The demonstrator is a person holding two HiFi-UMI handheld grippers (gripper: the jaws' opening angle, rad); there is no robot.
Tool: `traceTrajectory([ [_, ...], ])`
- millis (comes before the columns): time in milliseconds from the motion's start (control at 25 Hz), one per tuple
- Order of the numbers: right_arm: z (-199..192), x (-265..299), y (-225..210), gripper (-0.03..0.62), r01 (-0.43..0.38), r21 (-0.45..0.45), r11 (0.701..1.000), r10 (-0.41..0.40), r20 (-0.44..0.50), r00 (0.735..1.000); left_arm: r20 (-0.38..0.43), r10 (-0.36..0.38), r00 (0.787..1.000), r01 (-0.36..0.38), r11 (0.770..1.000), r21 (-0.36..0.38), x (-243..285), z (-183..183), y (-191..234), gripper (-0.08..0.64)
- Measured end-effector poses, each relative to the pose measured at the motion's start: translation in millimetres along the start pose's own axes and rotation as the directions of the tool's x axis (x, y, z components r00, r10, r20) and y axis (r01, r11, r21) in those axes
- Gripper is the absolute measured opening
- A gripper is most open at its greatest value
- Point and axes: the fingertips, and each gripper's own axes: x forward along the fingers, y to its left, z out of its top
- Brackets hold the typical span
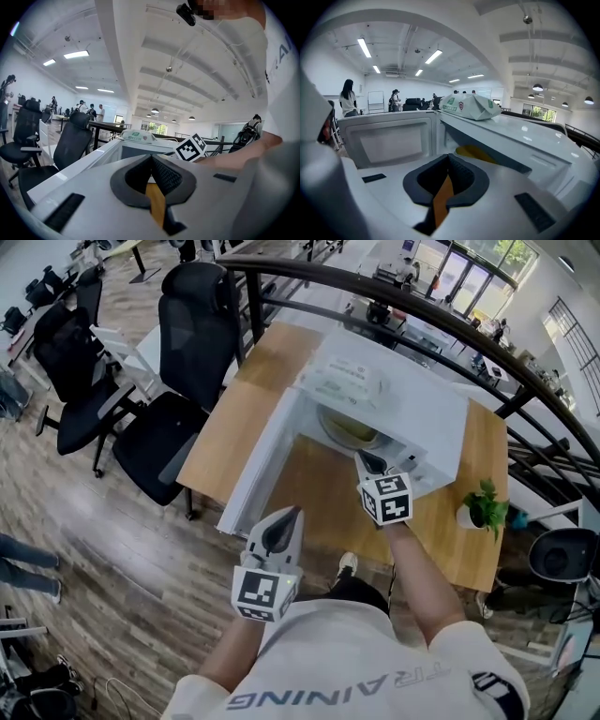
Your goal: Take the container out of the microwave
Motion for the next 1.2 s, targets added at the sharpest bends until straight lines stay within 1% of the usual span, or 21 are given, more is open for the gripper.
traceTrajectory([
  [80, -4.5, 12.7, 0.0, 0.020, 0.000, 0.025, 1.000, 0.001, -0.015, 1.000, 0.008, -0.001, 1.000, 0.001, 1.000, 0.001, -1.3, -0.1, 0.1, 0.032],
  [160, -8.8, 25.7, -0.5, 0.020, 0.007, 0.024, 1.000, -0.006, -0.030, 1.000, 0.010, -0.001, 1.000, 0.001, 1.000, -0.002, -2.1, -0.7, 1.0, 0.031],
  [440, -27.7, 66.6, -10.4, 0.020, 0.052, -0.048, 0.997, -0.057, -0.110, 0.992, -0.001, 0.004, 1.000, -0.004, 1.000, -0.008, -4.8, -6.7, -1.0, 0.032],
  [560, -31.1, 83.1, -10.8, 0.020, 0.066, -0.124, 0.990, -0.083, -0.137, 0.987, 0.006, 0.013, 1.000, -0.012, 1.000, -0.026, -4.7, -6.2, 0.5, 0.031],
  [680, -35.8, 94.9, -13.4, 0.020, 0.077, -0.207, 0.975, -0.115, -0.178, 0.977, 0.002, 0.013, 1.000, -0.013, 1.000, -0.020, -4.3, -8.5, 3.1, 0.031],
  [800, -41.7, 103.9, -16.2, 0.020, 0.083, -0.269, 0.960, -0.143, -0.213, 0.967, 0.009, 0.009, 1.000, -0.009, 1.000, -0.025, -6.3, -7.9, 5.1, 0.031],
  [1000, -45.4, 113.8, -17.2, 0.026, 0.060, -0.380, 0.923, -0.166, -0.254, 0.953, 0.030, 0.022, 0.999, -0.020, 0.998, -0.051, -6.0, -2.4, 8.1, 0.032],
  [1120, -45.8, 118.8, -18.2, 0.059, 0.051, -0.436, 0.898, -0.184, -0.268, 0.946, 0.016, 0.021, 1.000, -0.020, 0.999, -0.039, -6.2, -5.1, 11.0, 0.032],
  [1200, -48.9, 122.8, -19.2, 0.091, 0.042, -0.458, 0.888, -0.191, -0.284, 0.939, 0.014, 0.022, 1.000, -0.022, 0.999, -0.041, -6.2, -6.1, 12.0, 0.031],
])
